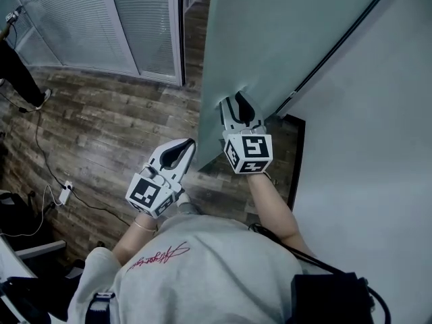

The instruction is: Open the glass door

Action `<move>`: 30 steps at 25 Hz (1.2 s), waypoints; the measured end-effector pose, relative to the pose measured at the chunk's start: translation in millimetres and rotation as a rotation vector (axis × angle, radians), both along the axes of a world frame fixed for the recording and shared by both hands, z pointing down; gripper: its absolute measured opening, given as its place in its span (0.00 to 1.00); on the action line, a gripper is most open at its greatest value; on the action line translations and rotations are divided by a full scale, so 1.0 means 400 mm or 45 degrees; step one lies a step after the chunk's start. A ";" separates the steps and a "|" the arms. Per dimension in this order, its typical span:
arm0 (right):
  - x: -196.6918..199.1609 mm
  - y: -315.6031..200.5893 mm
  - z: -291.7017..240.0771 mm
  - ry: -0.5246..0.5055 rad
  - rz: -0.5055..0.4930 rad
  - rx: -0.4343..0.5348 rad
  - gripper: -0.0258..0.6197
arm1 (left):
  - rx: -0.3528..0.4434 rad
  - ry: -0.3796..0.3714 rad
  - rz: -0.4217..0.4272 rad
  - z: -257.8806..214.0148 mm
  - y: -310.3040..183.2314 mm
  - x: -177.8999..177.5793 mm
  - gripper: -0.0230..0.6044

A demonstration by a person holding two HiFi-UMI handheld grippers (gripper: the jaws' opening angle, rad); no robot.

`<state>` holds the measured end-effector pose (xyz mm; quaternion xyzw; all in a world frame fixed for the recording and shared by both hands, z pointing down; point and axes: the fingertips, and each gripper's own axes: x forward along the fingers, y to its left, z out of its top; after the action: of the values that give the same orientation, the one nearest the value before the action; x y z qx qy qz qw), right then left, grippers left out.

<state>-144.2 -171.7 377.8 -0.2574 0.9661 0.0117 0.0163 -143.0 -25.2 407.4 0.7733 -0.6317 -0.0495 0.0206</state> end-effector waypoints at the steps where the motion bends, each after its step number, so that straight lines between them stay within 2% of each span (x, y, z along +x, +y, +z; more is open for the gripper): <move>1: 0.015 0.008 0.000 0.003 -0.011 -0.003 0.23 | -0.001 0.003 -0.006 -0.003 0.006 0.014 0.07; 7: 0.120 0.039 0.001 0.006 -0.105 -0.032 0.23 | -0.009 0.015 -0.032 -0.016 0.030 0.116 0.07; 17: 0.300 0.086 0.004 0.006 -0.170 -0.033 0.23 | -0.021 -0.009 0.064 -0.013 0.039 0.272 0.07; 30: 0.524 0.099 -0.003 0.006 -0.208 -0.039 0.23 | -0.023 -0.036 0.304 -0.027 -0.051 0.448 0.08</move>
<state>65.2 -132.1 376.8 -0.1779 0.9840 -0.0038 0.0108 36.1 -45.6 396.6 0.8435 -0.5357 -0.0301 0.0241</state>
